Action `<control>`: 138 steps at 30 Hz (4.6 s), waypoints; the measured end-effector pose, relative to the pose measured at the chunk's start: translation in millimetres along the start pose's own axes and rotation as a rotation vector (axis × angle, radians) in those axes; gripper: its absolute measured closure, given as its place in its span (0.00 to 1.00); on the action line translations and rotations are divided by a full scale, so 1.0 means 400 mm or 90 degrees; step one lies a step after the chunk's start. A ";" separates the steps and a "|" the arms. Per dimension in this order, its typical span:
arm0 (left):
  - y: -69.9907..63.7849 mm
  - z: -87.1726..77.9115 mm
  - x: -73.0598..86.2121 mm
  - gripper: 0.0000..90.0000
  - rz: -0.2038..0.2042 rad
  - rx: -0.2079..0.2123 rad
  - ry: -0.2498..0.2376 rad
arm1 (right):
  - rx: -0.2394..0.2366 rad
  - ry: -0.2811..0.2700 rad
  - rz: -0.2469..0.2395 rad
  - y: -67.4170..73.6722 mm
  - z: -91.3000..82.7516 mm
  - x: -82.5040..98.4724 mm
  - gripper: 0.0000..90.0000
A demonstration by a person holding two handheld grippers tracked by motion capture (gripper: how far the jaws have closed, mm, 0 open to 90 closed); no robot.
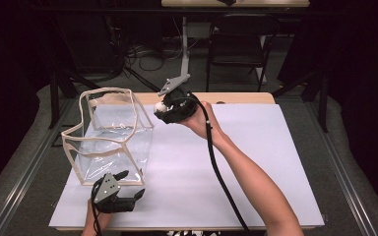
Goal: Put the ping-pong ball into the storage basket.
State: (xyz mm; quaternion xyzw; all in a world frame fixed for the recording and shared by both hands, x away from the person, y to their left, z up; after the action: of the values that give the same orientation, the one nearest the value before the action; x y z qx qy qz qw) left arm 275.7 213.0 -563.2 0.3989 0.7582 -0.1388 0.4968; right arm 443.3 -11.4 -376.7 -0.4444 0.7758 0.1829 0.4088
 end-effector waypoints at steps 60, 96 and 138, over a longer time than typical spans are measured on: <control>0.000 -0.001 0.000 0.18 0.002 0.003 0.000 | 0.005 0.001 -0.020 0.015 0.014 -0.092 0.56; 0.000 -0.002 0.000 0.18 0.001 0.004 -0.001 | -0.014 0.021 -0.054 0.077 0.058 -0.156 0.56; 0.000 0.000 -0.001 0.18 0.000 0.008 -0.003 | -0.044 0.074 -0.104 0.154 0.110 -0.178 0.56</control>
State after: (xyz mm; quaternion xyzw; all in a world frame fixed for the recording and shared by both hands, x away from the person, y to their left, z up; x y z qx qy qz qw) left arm 275.6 212.7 -562.9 0.4018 0.7562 -0.1443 0.4960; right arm 431.5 88.6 -351.2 -0.5297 0.7528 0.1499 0.3608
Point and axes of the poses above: each handheld gripper's, and its own axes: z roughly forward along the jaws, x roughly out of its underside, y roughly to its left, the point moved 2 cm from there along z, roughly forward along the jaws, and after that the axes turned 7 degrees about z, right-handed, at the moved point
